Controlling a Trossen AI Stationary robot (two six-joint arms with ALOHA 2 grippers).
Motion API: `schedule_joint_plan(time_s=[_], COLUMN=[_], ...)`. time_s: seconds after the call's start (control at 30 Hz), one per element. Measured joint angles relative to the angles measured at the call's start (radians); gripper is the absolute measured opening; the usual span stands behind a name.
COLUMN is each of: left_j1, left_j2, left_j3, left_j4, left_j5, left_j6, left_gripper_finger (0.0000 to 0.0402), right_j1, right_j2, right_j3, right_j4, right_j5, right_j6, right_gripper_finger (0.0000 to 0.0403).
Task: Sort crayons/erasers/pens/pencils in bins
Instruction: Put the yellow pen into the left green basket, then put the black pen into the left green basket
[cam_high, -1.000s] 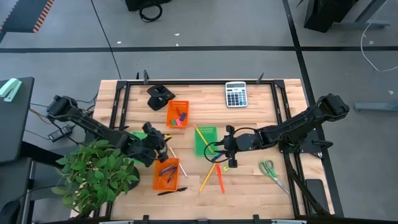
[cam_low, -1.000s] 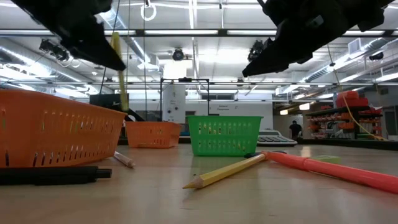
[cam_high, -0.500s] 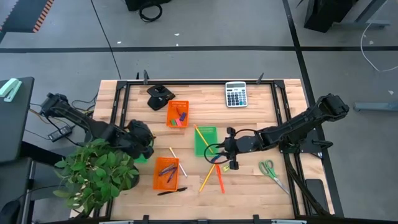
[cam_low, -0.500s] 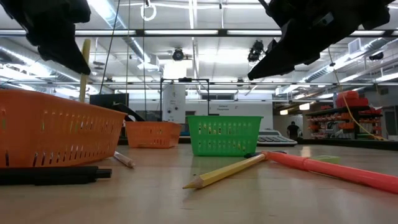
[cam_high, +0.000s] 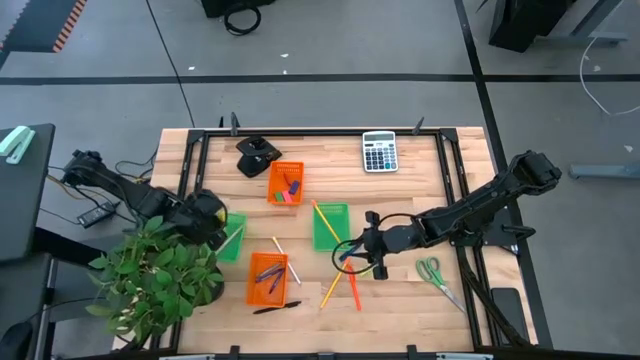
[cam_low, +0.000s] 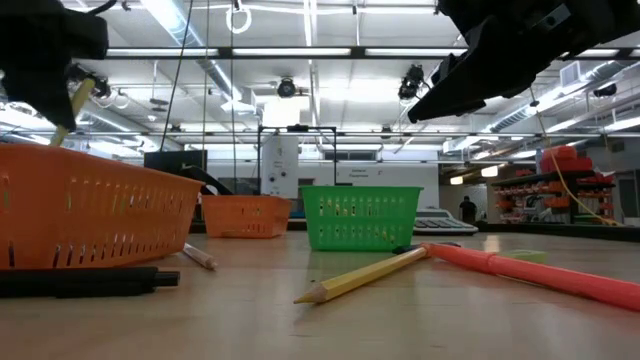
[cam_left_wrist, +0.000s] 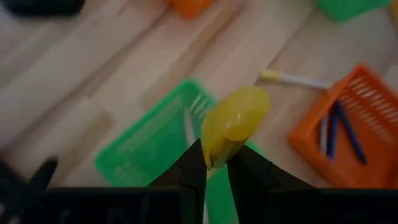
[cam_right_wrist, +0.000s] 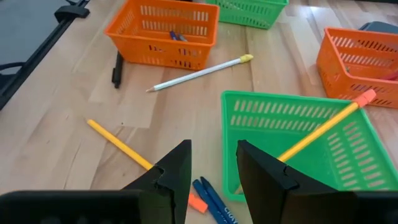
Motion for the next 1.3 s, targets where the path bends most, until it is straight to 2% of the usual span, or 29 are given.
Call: schedule_joint_plan(time_s=[0.23, 0.77, 0.93, 1.07, 1.3], left_j1=[0.000, 0.000, 0.000, 0.000, 0.000], left_j2=[-0.025, 0.015, 0.020, 0.021, 0.042], left_j3=[0.000, 0.000, 0.000, 0.000, 0.000], left_j4=[-0.020, -0.018, 0.042, 0.152, 0.379], left_j5=[0.061, 0.095, 0.089, 0.028, -0.243], left_j6=[-0.022, -0.021, -0.016, 0.116, 0.397], left_gripper_finger=[0.0064, 0.0137, 0.0156, 0.0153, 0.0132], right_j1=[-0.001, -0.001, -0.001, -0.001, -0.006], right_j2=[0.000, 0.000, 0.000, 0.000, 0.000], right_j3=[0.000, 0.000, 0.000, 0.000, 0.000], right_j4=[0.001, 0.000, -0.003, -0.003, 0.004], right_j5=[0.000, 0.000, 0.000, 0.000, 0.028], right_j6=[-0.018, -0.011, -0.011, -0.025, -0.013], right_gripper_finger=[0.0133, 0.0133, 0.0133, 0.0133, 0.0133])
